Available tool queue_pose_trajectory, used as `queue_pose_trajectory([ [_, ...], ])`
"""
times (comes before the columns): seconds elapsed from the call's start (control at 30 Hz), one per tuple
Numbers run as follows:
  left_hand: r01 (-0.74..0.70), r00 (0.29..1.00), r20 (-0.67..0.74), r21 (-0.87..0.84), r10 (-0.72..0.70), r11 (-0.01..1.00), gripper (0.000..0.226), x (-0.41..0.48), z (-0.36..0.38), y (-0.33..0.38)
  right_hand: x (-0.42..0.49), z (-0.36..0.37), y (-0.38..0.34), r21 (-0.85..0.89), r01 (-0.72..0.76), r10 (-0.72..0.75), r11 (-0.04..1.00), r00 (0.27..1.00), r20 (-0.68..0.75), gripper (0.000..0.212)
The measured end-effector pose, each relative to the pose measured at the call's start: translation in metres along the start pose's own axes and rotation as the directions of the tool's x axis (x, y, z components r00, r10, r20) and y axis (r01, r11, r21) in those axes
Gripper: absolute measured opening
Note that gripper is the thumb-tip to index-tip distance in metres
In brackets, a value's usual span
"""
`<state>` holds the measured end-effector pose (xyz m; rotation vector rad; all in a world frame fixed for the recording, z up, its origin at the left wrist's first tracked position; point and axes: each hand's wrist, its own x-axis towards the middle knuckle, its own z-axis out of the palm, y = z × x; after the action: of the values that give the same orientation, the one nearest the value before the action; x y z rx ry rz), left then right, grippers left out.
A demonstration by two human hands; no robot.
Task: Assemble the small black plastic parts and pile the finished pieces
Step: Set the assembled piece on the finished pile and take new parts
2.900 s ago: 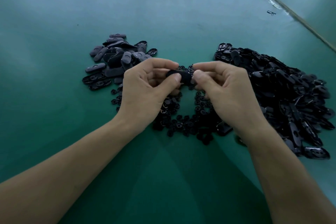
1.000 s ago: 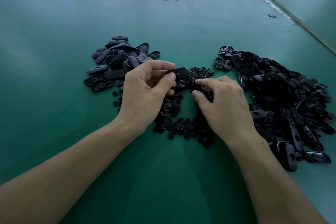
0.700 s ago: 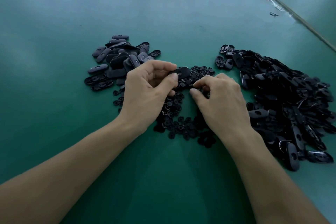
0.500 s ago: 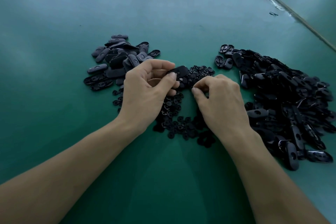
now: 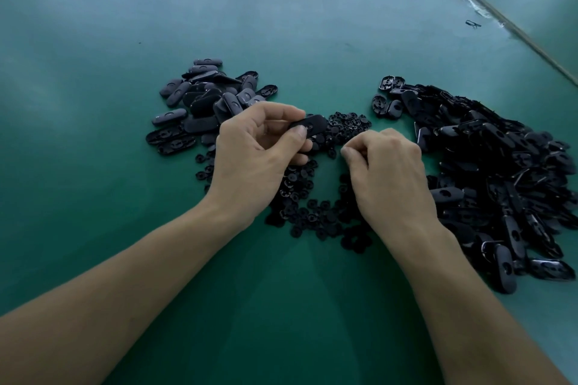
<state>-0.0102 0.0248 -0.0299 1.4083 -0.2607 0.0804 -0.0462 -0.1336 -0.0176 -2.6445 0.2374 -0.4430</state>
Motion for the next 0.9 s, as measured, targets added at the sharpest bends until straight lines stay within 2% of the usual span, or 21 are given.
queue_pose_trajectory([
  [0.17, 0.005, 1.0, 0.001, 0.011, -0.005, 1.0, 0.015, 0.0, -0.0008, -0.0012, -0.0009, -0.0018, -0.0047, 0.074, 0.059, -0.054, 0.996, 0.996, -0.075, 0.016],
  [0.37, 0.01, 1.0, 0.003, 0.012, -0.01, 1.0, 0.015, 0.0001, -0.0009, -0.0016, -0.004, -0.0042, -0.005, 0.264, 0.078, -0.047, 0.961, 0.991, -0.121, 0.009],
  [0.47, 0.008, 1.0, 0.003, 0.014, -0.008, 1.0, 0.015, 0.0001, -0.0012, -0.0022, -0.0054, -0.0064, -0.0055, 0.317, 0.084, -0.043, 0.945, 0.99, -0.134, 0.02],
  [0.7, -0.008, 1.0, 0.029, 0.034, 0.007, 0.999, 0.018, 0.0, -0.0018, -0.0035, -0.0058, -0.0071, -0.0071, 0.447, 0.15, -0.069, 0.882, 0.979, -0.192, 0.017],
  [0.8, -0.014, 0.999, 0.039, 0.04, 0.012, 0.999, 0.02, -0.0008, -0.0015, -0.0036, -0.0063, -0.0077, -0.0088, 0.495, 0.171, -0.094, 0.852, 0.98, -0.178, 0.021],
  [0.9, -0.024, 0.998, 0.055, 0.054, 0.021, 0.998, 0.019, -0.0008, -0.0013, -0.0031, -0.0058, -0.0073, -0.0097, 0.576, 0.117, -0.072, 0.809, 0.992, -0.1, 0.022],
])
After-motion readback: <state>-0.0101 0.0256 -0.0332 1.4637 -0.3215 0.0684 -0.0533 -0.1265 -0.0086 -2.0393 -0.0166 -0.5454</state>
